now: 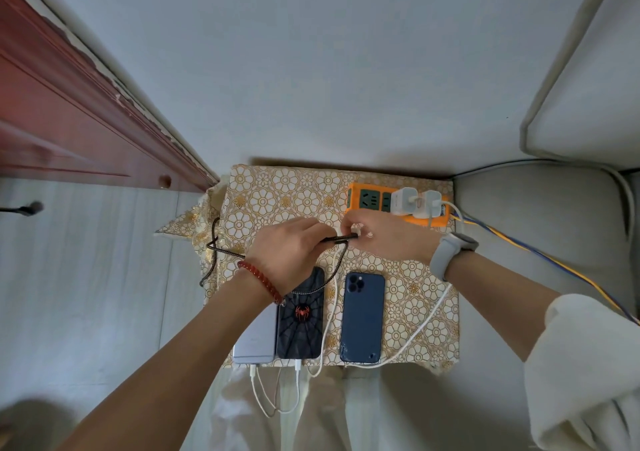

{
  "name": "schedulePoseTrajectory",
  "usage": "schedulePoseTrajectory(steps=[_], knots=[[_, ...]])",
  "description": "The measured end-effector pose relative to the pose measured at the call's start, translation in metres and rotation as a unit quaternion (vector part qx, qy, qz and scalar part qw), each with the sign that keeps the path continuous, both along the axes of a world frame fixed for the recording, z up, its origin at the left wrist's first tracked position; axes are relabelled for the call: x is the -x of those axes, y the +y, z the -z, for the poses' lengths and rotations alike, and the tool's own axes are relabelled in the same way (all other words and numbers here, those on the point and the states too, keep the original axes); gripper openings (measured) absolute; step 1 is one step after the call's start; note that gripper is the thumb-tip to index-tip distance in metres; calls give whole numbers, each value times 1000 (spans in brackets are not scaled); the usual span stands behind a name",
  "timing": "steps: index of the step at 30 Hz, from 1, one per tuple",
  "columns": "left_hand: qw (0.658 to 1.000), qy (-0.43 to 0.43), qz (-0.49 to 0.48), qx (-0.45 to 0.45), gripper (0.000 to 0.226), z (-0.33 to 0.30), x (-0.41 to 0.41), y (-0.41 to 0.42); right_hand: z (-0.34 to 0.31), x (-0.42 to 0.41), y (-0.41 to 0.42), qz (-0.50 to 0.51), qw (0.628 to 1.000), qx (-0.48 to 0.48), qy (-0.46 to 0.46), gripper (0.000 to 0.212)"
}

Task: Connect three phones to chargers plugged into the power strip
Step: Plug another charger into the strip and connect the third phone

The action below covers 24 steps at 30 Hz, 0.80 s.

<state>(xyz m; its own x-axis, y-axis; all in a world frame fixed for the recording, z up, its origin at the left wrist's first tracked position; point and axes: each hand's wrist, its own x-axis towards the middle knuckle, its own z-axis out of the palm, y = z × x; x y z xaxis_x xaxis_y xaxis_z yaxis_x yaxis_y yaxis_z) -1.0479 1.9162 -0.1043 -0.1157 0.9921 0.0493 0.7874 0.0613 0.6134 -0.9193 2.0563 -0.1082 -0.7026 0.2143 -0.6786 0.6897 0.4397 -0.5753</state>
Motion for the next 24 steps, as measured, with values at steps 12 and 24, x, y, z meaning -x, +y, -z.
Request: schedulePoseTrajectory(steps=[12,24], knots=[[961,-150,-226,46,7,17,8,-8,9,-18,30,135,901,-406,68,14],[847,-488,-207,41,30,2,-5,13,0,3,24,-105,986,-93,-93,20]])
